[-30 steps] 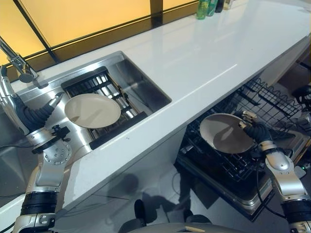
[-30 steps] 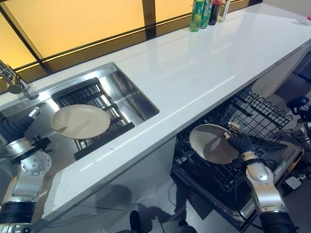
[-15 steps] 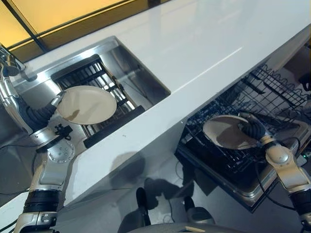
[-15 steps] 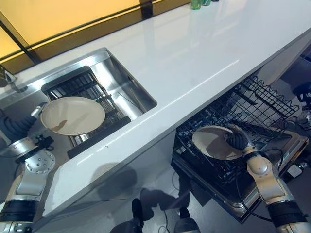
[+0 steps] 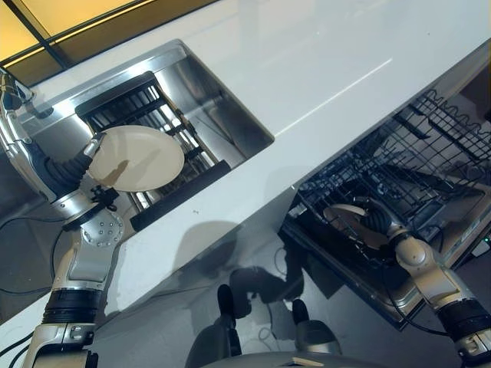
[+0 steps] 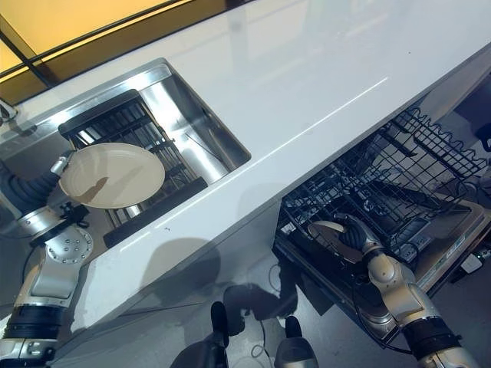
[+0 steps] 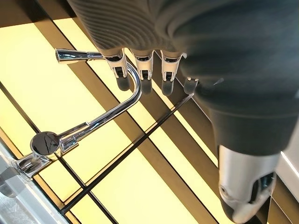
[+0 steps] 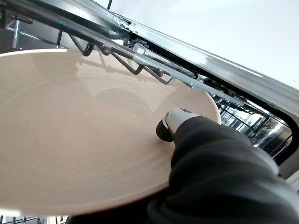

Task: Pick up plates and place into dishwasher.

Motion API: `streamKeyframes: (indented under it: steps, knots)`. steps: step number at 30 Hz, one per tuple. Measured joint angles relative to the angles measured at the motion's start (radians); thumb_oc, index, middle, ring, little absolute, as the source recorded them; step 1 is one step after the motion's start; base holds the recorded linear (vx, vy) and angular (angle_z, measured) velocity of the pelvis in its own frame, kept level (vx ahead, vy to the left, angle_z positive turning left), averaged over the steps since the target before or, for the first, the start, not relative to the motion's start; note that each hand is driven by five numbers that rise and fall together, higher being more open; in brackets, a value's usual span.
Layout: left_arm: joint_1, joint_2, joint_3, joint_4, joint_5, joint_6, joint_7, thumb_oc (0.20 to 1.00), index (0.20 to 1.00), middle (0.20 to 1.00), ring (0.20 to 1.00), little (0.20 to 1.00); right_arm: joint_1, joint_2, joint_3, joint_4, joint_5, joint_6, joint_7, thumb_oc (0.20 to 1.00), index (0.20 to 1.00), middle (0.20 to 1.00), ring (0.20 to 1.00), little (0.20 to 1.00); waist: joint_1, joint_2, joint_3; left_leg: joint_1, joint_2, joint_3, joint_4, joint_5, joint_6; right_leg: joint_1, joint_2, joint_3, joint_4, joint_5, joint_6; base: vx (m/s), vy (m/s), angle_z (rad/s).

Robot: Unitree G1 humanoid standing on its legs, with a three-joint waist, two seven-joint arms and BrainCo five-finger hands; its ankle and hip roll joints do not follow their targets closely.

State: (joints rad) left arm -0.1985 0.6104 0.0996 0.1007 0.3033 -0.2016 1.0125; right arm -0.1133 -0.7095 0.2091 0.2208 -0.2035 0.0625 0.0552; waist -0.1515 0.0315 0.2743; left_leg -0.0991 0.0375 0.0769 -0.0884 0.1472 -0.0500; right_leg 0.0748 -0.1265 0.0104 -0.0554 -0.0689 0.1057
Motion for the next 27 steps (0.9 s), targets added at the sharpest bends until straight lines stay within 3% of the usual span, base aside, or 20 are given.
streamKeyframes:
  steps: [1, 9, 20, 27]
  knots:
    - [0.0, 0.0, 0.0, 0.0, 0.0, 0.001, 0.0, 1.0, 1.0, 1.0, 1.0, 1.0, 0.0, 0.0, 0.0, 0.0, 0.001, 0.0, 0.0, 1.0, 1.0, 1.0, 1.0, 1.0, 0.0, 0.0, 0.0, 0.0, 0.0, 0.0, 0.0, 0.0, 0.0, 0.0, 0.0, 0.0, 0.0, 0.0, 0.0, 0.0, 0.0, 0.0]
    - [0.0, -0.001, 0.0, 0.0, 0.0, 0.005, 0.0, 1.0, 1.0, 1.0, 1.0, 1.0, 0.034, 0.033, -0.007, -0.002, 0.095, -0.006, -0.045, 1.0, 1.0, 1.0, 1.0, 1.0, 0.0, -0.001, 0.0, 0.004, 0.0, -0.001, 0.0, 0.0, 0.0, 0.008, 0.001, -0.003, -0.002, 0.0, 0.0, 0.02, 0.002, 0.0]
    - [0.05, -0.018, 0.02, -0.001, -0.001, -0.001, -0.025, 1.0, 1.0, 1.0, 1.0, 1.0, 0.118, 0.113, -0.056, -0.079, 0.098, -0.019, -0.09, 1.0, 1.0, 1.0, 1.0, 1.0, 0.001, -0.002, -0.001, 0.05, 0.003, -0.001, 0.0, -0.006, -0.007, 0.064, 0.0, -0.006, -0.021, 0.005, -0.004, 0.07, 0.002, 0.01]
    - [0.113, -0.023, 0.044, -0.004, -0.001, -0.014, -0.033, 1.0, 1.0, 1.0, 1.0, 1.0, 0.114, 0.162, -0.209, -0.311, 0.164, -0.093, -0.264, 1.0, 1.0, 1.0, 1.0, 1.0, 0.0, -0.014, -0.039, 0.06, 0.006, 0.001, 0.0, -0.006, -0.006, 0.07, 0.001, -0.001, -0.018, 0.005, -0.004, 0.0, -0.002, 0.0]
